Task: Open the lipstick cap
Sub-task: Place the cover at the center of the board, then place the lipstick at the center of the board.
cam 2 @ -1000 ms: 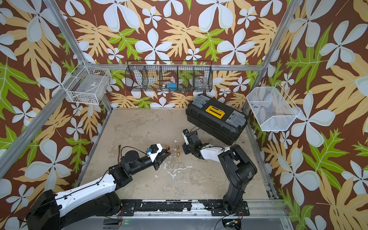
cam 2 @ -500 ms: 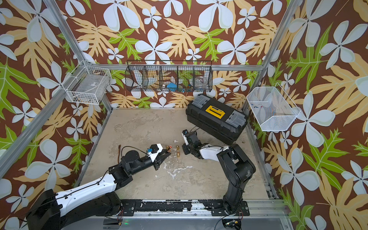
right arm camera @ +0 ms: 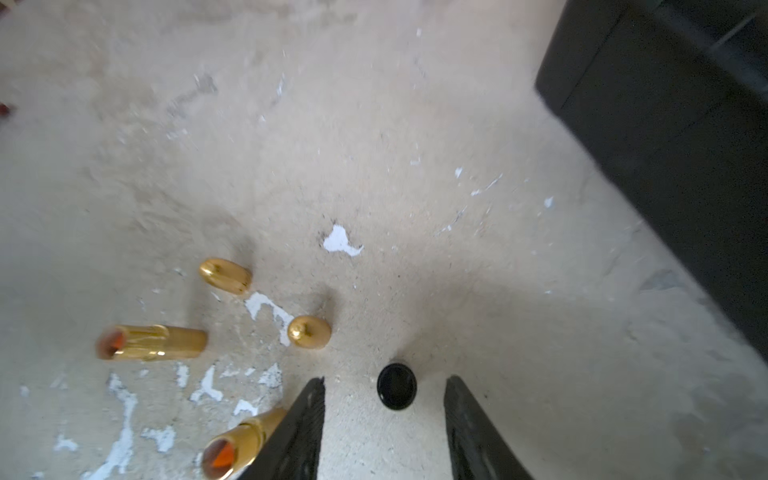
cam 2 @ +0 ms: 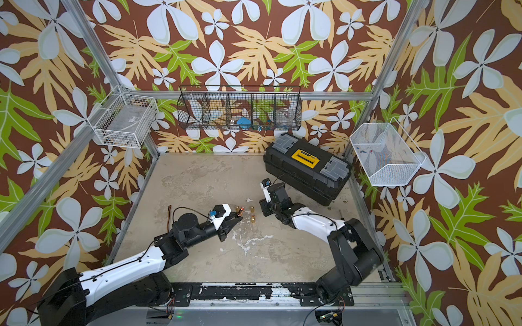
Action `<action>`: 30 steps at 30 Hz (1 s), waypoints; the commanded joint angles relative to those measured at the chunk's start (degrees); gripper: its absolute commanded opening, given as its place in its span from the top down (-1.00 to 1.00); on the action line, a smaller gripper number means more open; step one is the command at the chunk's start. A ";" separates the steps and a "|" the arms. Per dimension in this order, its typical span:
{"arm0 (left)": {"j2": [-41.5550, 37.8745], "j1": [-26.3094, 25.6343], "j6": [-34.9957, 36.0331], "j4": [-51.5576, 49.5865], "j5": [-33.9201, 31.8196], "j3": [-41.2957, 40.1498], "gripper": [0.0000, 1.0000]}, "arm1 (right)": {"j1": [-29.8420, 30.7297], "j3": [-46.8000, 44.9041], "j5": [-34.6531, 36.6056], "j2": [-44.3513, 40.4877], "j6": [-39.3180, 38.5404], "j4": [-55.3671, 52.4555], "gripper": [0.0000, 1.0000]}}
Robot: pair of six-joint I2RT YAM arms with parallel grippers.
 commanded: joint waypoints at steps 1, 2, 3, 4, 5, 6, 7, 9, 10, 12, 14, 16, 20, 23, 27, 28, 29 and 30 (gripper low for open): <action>-0.19 0.01 -0.36 2.14 0.22 -0.01 0.76 | -0.80 -1.74 -2.75 -7.83 1.40 -0.31 0.03; -0.23 -0.05 -0.45 2.64 0.40 -0.09 0.76 | -1.24 -2.76 -6.11 -10.82 1.64 0.85 0.04; -0.16 -0.05 -0.38 3.08 0.67 -0.16 0.76 | -1.69 -3.19 -10.14 -13.57 1.59 1.43 0.06; -0.10 -0.05 -0.10 3.15 0.91 -0.19 0.76 | -1.83 -3.33 -13.47 -15.44 1.21 1.69 0.07; 0.05 -0.01 0.19 3.08 1.10 -0.18 0.76 | -1.80 -3.46 -17.66 -17.82 0.43 2.04 0.07; -0.01 0.03 0.32 3.14 1.20 -0.26 0.75 | -1.82 -3.54 -21.74 -19.57 -0.11 2.55 0.07; -0.10 -0.05 0.34 3.35 1.29 -0.35 0.75 | -1.82 -3.64 -25.01 -20.78 -0.53 2.89 0.08; -0.06 -0.05 0.10 4.20 1.51 -0.70 0.74 | -1.71 -3.48 -31.48 -22.84 -0.75 3.44 0.08; 0.01 -0.05 0.07 4.37 1.55 -0.71 0.74 | -1.69 -3.32 -34.03 -23.52 -0.83 3.73 0.08; 0.09 -0.05 0.15 4.46 1.77 -0.63 0.73 | -1.76 -3.04 -38.76 -24.64 -1.38 4.52 0.08; 0.20 -0.05 0.53 4.47 1.79 -0.56 0.73 | -1.70 -3.02 -41.45 -25.64 -2.02 5.16 0.08; 0.21 -0.05 0.78 4.35 1.79 -0.45 0.73 | -1.50 -3.27 -44.02 -26.29 -2.88 6.05 0.07; 0.26 -0.05 1.21 4.27 2.51 -0.27 0.73 | 0.19 -2.86 -46.33 -25.93 -5.05 5.64 -0.02; 0.33 -0.05 1.30 4.24 2.95 -0.21 0.73 | 0.94 -2.09 -46.66 -24.78 -5.21 4.64 -0.06; 0.28 -0.05 1.73 4.12 3.90 -0.03 0.73 | 1.23 -1.12 -46.94 -23.31 -5.80 2.95 -0.07; 0.30 -0.05 1.87 4.11 4.01 -0.01 0.73 | 1.32 -1.02 -47.01 -22.84 -5.81 2.70 -0.06; 0.33 0.01 1.99 3.98 4.05 0.12 0.72 | 1.32 -0.90 -47.21 -22.52 -5.85 2.37 -0.04; 0.35 -0.04 2.17 3.82 3.99 0.25 0.73 | 1.39 -0.92 -47.52 -22.10 -5.89 2.29 -0.03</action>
